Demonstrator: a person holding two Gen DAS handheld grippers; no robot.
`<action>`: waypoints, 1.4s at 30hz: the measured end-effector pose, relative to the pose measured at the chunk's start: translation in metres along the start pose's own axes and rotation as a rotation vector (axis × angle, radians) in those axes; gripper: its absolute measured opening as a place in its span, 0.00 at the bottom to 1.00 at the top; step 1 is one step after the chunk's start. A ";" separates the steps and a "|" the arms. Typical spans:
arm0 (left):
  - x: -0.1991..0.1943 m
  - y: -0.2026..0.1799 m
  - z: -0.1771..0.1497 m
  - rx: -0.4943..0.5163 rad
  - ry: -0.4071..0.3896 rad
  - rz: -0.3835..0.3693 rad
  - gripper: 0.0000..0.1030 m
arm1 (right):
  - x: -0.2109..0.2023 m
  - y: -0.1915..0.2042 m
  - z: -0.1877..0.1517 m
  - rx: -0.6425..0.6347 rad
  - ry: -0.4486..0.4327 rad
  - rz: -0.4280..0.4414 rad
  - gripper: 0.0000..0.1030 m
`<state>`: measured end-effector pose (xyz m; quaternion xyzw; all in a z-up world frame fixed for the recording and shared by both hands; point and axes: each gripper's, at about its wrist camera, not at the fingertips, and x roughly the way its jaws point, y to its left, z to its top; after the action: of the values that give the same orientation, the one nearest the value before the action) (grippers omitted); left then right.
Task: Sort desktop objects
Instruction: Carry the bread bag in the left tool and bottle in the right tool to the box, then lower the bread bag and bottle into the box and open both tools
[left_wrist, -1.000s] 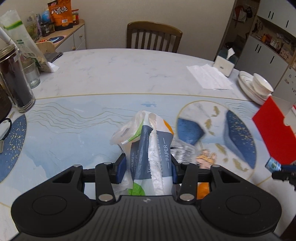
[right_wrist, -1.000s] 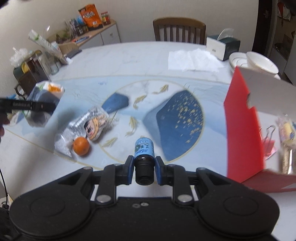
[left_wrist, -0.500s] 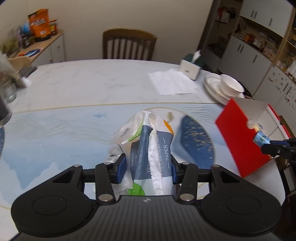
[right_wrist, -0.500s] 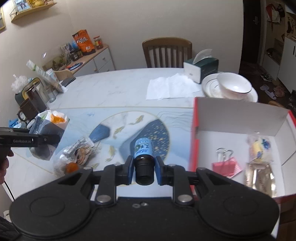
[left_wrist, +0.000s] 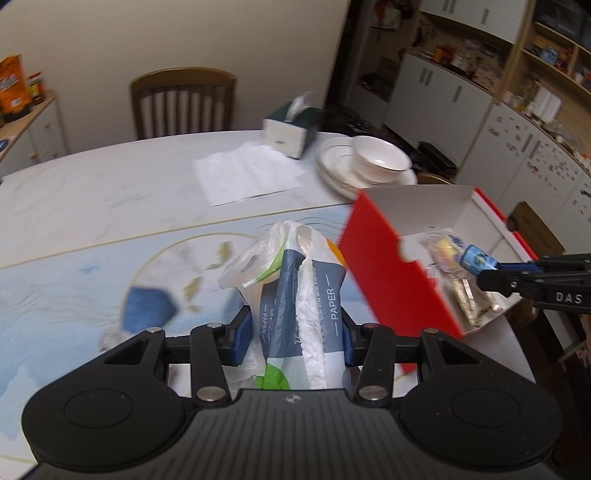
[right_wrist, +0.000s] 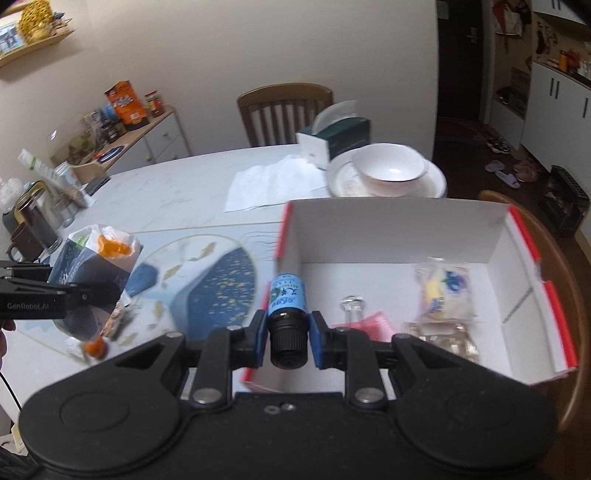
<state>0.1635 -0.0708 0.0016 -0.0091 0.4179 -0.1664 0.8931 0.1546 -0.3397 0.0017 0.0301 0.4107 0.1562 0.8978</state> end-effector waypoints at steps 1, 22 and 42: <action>0.003 -0.008 0.003 0.012 0.001 -0.011 0.43 | -0.002 -0.006 -0.001 0.005 -0.003 -0.005 0.22; 0.100 -0.150 0.059 0.301 0.078 -0.143 0.43 | 0.004 -0.110 0.000 0.074 0.016 -0.172 0.22; 0.201 -0.183 0.087 0.477 0.220 -0.112 0.43 | 0.045 -0.148 -0.010 0.086 0.133 -0.225 0.22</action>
<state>0.2953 -0.3161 -0.0632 0.1966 0.4601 -0.3092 0.8087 0.2125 -0.4671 -0.0648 0.0118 0.4766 0.0386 0.8782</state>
